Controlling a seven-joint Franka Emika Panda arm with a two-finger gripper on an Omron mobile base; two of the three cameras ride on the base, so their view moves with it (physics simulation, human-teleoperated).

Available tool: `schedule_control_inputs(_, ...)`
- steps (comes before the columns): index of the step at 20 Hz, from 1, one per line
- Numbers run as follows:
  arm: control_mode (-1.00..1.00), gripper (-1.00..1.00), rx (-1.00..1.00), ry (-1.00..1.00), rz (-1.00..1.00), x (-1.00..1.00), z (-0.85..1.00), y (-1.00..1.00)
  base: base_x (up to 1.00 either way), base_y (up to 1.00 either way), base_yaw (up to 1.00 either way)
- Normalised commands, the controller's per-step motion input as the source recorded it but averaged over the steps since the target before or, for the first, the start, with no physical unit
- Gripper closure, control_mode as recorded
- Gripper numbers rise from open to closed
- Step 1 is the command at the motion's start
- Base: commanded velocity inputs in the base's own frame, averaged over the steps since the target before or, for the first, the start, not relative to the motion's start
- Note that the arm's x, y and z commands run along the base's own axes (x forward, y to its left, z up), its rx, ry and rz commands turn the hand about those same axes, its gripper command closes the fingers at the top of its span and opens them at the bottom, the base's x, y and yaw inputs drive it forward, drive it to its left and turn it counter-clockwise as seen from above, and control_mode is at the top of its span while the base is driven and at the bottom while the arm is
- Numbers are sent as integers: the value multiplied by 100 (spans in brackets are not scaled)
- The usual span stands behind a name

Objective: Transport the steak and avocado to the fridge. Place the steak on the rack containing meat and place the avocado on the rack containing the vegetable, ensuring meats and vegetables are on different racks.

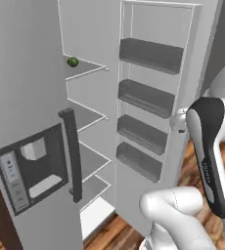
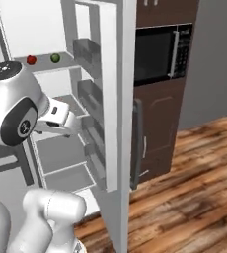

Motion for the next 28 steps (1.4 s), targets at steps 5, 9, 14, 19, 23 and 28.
schedule_control_inputs(5, 100, -100, 0, 0, 0, 0, 0, 0, -46, 12, -83)
schedule_control_inputs(9, 100, -100, 0, 0, 0, 0, 0, 0, -25, 0, -85)
schedule_control_inputs(14, 100, -100, 0, 0, 0, 0, 0, 0, -10, -1, -77)
schedule_control_inputs(19, 100, -100, 0, 0, 0, 0, 0, 0, 29, -61, -30)
schedule_control_inputs(23, 100, -100, 0, 0, 0, 0, 0, 0, 88, -60, -2)
schedule_control_inputs(28, 100, -100, 0, 0, 0, 0, 0, 0, 100, -21, -2)
